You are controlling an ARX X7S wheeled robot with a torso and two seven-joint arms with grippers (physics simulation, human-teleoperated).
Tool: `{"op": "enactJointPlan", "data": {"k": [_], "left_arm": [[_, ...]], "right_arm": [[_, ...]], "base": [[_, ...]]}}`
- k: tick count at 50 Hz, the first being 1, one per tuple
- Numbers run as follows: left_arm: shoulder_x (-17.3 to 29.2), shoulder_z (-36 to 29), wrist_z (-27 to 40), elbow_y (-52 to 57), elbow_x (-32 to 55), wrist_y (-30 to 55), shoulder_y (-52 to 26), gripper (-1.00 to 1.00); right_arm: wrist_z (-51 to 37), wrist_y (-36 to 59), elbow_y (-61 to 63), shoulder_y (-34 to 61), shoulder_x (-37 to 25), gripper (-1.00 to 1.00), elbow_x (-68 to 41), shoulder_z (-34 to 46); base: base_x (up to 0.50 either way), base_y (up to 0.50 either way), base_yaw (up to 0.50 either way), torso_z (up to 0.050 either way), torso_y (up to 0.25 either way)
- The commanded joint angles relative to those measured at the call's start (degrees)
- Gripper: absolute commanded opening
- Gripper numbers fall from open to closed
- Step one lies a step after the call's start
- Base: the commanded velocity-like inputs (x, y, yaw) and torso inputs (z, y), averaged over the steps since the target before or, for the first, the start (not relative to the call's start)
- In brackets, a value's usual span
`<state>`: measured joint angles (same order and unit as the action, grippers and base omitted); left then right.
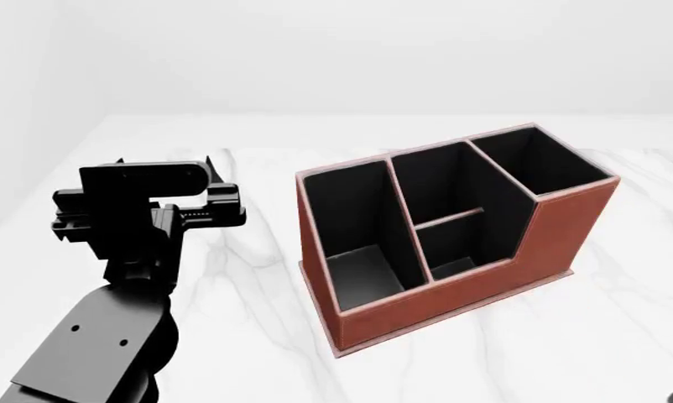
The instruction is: Pick up the book and place it in the left compartment of the caddy.
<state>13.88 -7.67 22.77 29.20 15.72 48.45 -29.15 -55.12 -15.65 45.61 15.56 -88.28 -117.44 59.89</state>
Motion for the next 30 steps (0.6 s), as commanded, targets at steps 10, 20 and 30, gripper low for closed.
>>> {"op": "enactJointPlan", "data": {"k": [10,20,30], "left_arm": [[0.3,-0.1,0.3,-0.2,0.4,-0.7,0.4,1.0],[0.5,-0.2,0.4,-0.8,0.5,-1.6,1.0,1.0],[0.7,-0.5,0.5,-1.2,0.6,-2.3,1.4,1.0]], "right_arm": [[3.1,0.9,-5.7,-1.5,5.6,1.0,0.4,1.4],[5.2,2.0,-9.6,-2.1,8.8,1.0,0.4,2.3],[5.8,4.2,-12.8,-1.4,11.6,-1.0,0.6,2.6]], "base": [[0.0,0.0,0.0,0.0,0.0],[0.0,0.0,0.0,0.0,0.0],[0.0,0.0,0.0,0.0,0.0]]}}
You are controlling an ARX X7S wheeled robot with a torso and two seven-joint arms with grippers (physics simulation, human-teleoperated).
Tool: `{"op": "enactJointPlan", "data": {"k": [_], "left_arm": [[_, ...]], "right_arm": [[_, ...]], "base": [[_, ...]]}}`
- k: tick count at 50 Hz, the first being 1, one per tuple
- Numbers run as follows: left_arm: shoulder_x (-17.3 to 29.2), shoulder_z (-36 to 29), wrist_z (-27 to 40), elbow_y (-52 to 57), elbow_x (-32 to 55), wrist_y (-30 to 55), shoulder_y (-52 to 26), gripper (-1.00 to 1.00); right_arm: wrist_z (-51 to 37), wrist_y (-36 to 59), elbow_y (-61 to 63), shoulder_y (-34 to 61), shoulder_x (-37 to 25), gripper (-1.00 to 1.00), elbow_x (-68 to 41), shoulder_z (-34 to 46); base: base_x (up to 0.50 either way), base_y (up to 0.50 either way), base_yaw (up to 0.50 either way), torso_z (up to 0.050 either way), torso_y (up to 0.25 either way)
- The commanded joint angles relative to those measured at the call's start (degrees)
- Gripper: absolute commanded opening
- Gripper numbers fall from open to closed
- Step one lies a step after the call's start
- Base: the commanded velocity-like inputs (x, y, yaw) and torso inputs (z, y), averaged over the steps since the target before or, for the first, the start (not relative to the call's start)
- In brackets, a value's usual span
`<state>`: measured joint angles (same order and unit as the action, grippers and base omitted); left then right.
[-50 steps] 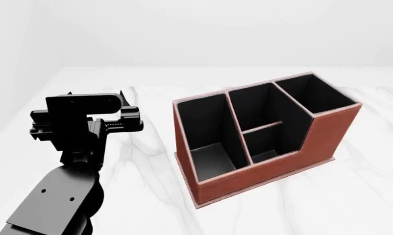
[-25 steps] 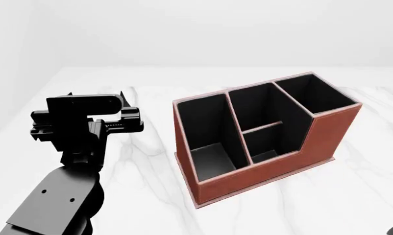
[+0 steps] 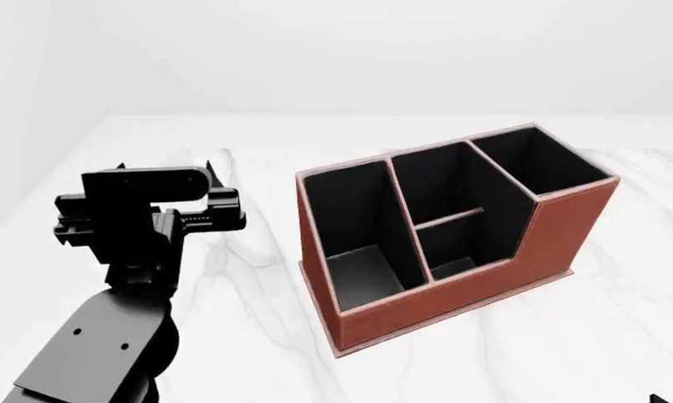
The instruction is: Pick up the book and place it in the left compartment of the caddy.
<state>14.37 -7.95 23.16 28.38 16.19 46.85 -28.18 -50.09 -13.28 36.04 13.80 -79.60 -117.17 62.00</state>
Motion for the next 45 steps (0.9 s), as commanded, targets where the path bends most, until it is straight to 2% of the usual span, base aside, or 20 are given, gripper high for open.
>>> {"op": "enactJointPlan", "data": {"k": [1,10,13,17,18,20,22,23,27,32,38,45], "left_arm": [[0.2,-0.2,0.1,-0.4,0.1,-0.7,0.4,1.0],[0.3,-0.4,0.3,-0.2,0.3,-0.7,0.5,1.0],[0.4,-0.4,0.4,-0.1,0.4,-0.5,0.3,1.0],[0.4,-0.4,0.5,-0.1,0.6,-0.5,0.2,1.0],[0.4,-0.4,0.5,-0.1,0.6,-0.5,0.2,1.0],[0.4,-0.4,0.6,0.0,0.7,-0.4,0.1,1.0],[0.3,-0.3,0.7,0.0,0.8,-0.3,0.0,1.0],[0.3,-0.3,0.7,0.2,0.9,0.0,-0.2,1.0],[0.4,-0.1,0.8,0.3,1.0,-0.1,-0.2,1.0],[0.4,-0.1,0.9,-0.4,1.0,-0.6,-0.1,1.0],[0.5,-0.2,1.0,-0.3,1.1,-0.6,-0.2,1.0],[0.5,-0.6,1.2,-0.3,1.1,-0.7,-0.3,1.0]], "right_arm": [[0.8,2.3,-3.2,0.6,3.1,-1.0,0.3,0.4],[-0.3,3.2,-2.5,1.4,2.8,-1.0,1.0,0.0],[-4.7,5.1,-1.2,3.4,1.8,-1.0,5.0,-0.6],[-15.8,18.1,1.9,11.5,-0.9,-1.0,13.2,-3.5],[-16.2,21.2,2.6,13.6,-1.1,-1.0,13.4,-4.4],[-16.9,34.9,4.2,22.5,-1.0,-1.0,10.4,-8.3],[-18.6,38.3,5.1,26.6,-1.1,-1.0,7.4,-10.7],[-18.0,46.3,4.9,33.5,0.6,-1.0,2.5,-13.3],[-17.9,58.1,1.7,42.9,5.0,-1.0,-7.6,-14.7],[-19.3,61.4,-1.6,46.8,6.7,-1.0,-10.8,-15.0],[-16.0,67.1,-4.4,50.2,9.3,-1.0,-11.3,-15.2],[-11.7,70.9,-11.6,57.9,17.0,-1.0,-13.4,-16.5]], "base": [[0.0,0.0,0.0,0.0,0.0],[0.0,0.0,0.0,0.0,0.0],[0.0,0.0,0.0,0.0,0.0],[0.0,0.0,0.0,0.0,0.0],[0.0,0.0,0.0,0.0,0.0],[0.0,0.0,0.0,0.0,0.0],[0.0,0.0,0.0,0.0,0.0],[0.0,0.0,0.0,0.0,0.0],[0.0,0.0,0.0,0.0,0.0],[0.0,0.0,0.0,0.0,0.0],[0.0,0.0,0.0,0.0,0.0],[0.0,0.0,0.0,0.0,0.0]]}}
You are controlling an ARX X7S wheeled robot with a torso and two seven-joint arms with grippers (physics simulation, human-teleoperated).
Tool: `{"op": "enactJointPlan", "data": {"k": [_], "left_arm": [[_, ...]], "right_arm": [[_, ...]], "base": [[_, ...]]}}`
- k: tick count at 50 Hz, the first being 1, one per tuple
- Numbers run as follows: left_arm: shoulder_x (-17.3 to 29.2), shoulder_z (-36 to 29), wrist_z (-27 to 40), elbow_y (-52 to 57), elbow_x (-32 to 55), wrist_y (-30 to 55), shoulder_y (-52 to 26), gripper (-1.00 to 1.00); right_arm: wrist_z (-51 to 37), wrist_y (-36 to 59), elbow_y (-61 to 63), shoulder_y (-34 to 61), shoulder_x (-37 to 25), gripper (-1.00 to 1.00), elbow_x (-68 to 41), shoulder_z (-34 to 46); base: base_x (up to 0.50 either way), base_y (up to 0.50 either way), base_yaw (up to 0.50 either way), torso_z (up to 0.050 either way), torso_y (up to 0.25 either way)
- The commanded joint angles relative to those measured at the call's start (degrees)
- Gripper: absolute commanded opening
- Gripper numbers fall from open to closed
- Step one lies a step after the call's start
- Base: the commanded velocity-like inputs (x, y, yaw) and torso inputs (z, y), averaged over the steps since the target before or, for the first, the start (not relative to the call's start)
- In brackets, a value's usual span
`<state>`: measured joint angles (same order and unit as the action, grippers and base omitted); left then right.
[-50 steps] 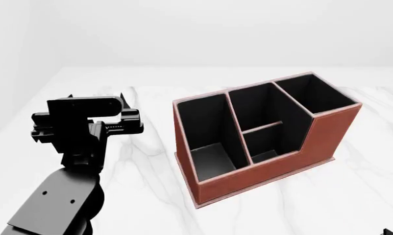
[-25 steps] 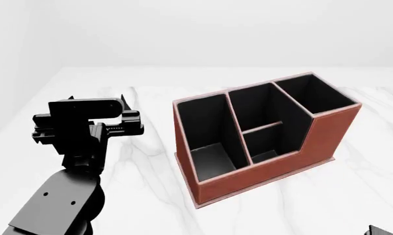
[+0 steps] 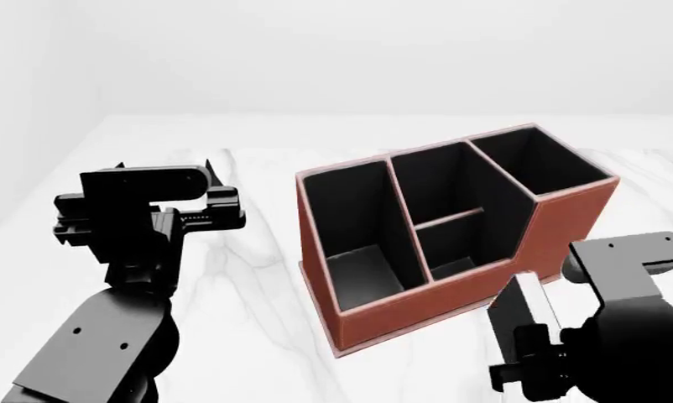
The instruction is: Pick up the book and place it in the left compartment of the caddy.
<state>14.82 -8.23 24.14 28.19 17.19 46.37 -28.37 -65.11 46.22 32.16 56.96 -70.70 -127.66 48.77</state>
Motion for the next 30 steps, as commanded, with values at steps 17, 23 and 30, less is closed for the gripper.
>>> {"op": "enactJointPlan", "data": {"k": [17,23,30], "left_arm": [[0.3,-1.3,0.8,-0.6,-0.1,-0.1,-0.7,1.0],[0.3,-1.4,0.9,-0.6,-0.1,-0.2,-0.9,1.0],[0.4,-1.5,1.0,-1.2,0.0,-0.5,-1.0,1.0]], "right_arm": [[8.7,22.4,-28.0,32.4,24.2,-1.0,0.4,-0.2],[13.8,26.7,-38.0,38.5,30.6,-1.0,6.3,1.2],[27.7,30.0,-50.8,44.2,39.7,-1.0,20.1,3.9]], "base": [[0.0,0.0,0.0,0.0,0.001],[0.0,0.0,0.0,0.0,0.002],[0.0,0.0,0.0,0.0,0.001]]}}
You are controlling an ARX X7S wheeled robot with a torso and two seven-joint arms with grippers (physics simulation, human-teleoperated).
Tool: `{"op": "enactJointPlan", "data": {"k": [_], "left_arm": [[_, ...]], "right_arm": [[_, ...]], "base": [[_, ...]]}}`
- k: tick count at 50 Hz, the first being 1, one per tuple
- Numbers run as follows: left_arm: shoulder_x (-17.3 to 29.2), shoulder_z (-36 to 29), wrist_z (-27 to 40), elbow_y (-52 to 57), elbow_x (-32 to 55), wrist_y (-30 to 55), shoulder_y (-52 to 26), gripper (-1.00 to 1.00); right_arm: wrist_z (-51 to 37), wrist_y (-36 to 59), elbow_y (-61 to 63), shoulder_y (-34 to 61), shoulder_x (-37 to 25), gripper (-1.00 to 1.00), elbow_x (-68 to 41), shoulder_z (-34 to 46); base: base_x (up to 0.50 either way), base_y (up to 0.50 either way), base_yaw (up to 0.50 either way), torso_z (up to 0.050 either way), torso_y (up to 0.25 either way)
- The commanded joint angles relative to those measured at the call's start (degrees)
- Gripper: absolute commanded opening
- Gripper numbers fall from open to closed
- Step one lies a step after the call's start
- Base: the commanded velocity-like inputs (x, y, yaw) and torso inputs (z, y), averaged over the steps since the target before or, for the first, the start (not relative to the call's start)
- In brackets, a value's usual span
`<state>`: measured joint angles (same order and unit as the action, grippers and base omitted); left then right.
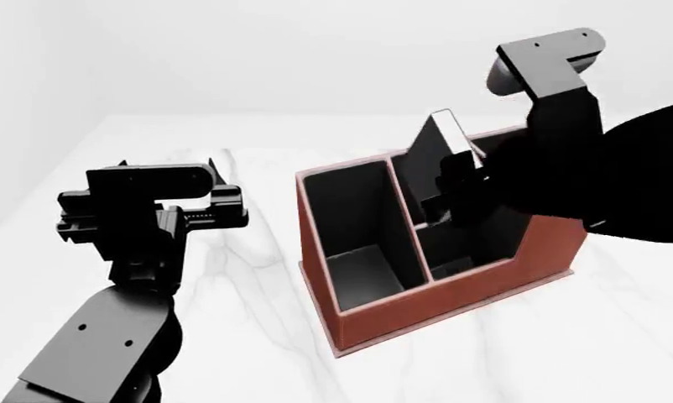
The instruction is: Pick up the book and place it in the left compartment of the caddy.
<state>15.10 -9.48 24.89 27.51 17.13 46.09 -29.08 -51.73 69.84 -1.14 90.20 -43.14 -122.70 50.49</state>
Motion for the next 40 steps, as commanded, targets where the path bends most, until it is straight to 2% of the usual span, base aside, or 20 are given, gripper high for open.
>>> {"op": "enactJointPlan", "data": {"k": [1,8,16,40], "left_arm": [[0.1,-0.2,0.2,-0.5,0.0,-0.2,-0.3,1.0],[0.2,-0.4,0.4,-0.5,0.1,-0.3,-0.3,1.0],[0.3,-0.7,0.5,-0.3,0.2,0.0,-0.6,1.0],[0.7,-0.6,0.7,-1.0,0.7,-0.7,-0.6,1.0]], "right_arm": [[17.0,6.4,-19.3,11.7,13.3,-1.0,17.9,2.9],[28.8,5.4,-28.1,14.1,19.0,-1.0,27.8,7.5],[36.7,3.1,-34.7,13.8,23.4,-1.0,33.9,11.5],[36.8,6.1,-44.2,13.7,27.3,-1.0,31.9,12.6]], "base": [[0.0,0.0,0.0,0.0,0.0],[0.0,0.0,0.0,0.0,0.001],[0.0,0.0,0.0,0.0,0.001],[0.0,0.0,0.0,0.0,0.001]]}}
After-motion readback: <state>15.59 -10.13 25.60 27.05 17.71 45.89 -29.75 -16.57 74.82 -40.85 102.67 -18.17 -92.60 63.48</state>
